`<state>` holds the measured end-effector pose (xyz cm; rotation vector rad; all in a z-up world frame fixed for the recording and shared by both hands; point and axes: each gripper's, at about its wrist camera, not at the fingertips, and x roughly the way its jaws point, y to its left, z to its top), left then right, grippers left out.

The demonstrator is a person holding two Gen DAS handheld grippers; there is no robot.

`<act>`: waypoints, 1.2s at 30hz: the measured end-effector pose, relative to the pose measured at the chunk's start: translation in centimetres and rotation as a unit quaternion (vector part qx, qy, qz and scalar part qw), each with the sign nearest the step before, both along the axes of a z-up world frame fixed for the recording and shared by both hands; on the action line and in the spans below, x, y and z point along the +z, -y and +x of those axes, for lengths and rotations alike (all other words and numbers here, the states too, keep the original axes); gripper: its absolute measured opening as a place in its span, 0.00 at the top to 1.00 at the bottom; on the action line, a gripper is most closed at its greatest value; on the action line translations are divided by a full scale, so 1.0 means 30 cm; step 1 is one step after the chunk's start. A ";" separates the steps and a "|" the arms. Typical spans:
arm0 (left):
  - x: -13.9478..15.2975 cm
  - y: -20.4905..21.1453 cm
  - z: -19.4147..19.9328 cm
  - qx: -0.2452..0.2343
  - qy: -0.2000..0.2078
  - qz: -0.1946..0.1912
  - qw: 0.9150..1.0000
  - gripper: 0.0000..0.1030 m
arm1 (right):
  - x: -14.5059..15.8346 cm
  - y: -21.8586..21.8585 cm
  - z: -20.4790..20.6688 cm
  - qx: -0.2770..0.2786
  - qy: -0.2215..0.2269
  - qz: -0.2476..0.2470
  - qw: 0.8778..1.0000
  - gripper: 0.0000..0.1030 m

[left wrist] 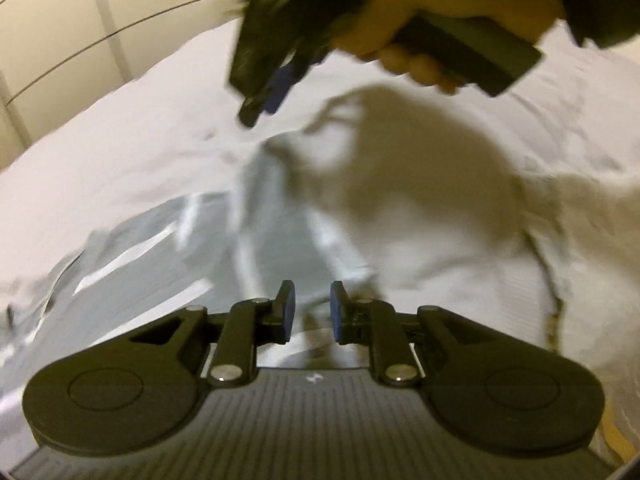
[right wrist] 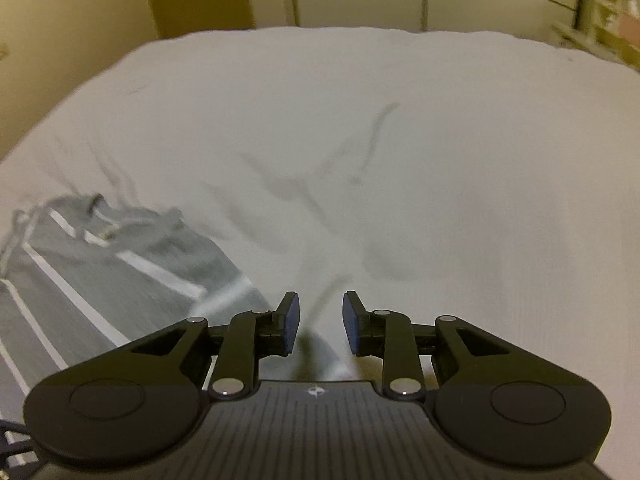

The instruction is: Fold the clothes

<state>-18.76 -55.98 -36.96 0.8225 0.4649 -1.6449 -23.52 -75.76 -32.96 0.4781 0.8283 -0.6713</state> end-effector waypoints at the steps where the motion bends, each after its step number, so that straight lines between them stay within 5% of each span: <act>1: -0.008 0.017 0.012 0.010 -0.001 0.004 1.000 0.85 | -0.003 0.016 0.023 0.012 0.001 0.006 1.000 0.72; 11: -0.115 0.017 -0.018 -0.034 -0.006 0.060 0.998 0.84 | -0.190 0.058 0.189 0.110 -0.125 0.085 0.982 0.74; 12: -0.122 0.012 -0.017 -0.032 -0.009 0.063 0.997 0.84 | -0.197 0.055 0.186 0.112 -0.127 0.090 0.981 0.78; 13: -0.129 0.008 -0.015 -0.030 -0.012 0.064 0.997 0.84 | -0.204 0.052 0.184 0.115 -0.130 0.094 0.980 1.00; 21: -0.127 0.007 -0.014 -0.028 -0.025 0.062 0.997 0.84 | -0.109 0.084 0.169 0.080 -0.112 -0.035 0.990 1.00; 30: -0.076 0.005 0.064 0.024 -0.061 0.040 0.997 0.84 | 0.002 0.025 -0.006 0.002 -0.008 0.004 1.000 0.87; 33: -0.097 0.022 0.059 0.009 -0.061 0.057 0.996 0.84 | -0.042 -0.045 -0.016 0.041 -0.030 0.016 0.999 0.82; 36: -0.104 0.022 0.029 -0.027 -0.059 0.070 0.995 0.76 | -0.097 -0.060 -0.048 0.024 -0.080 0.019 0.996 0.84</act>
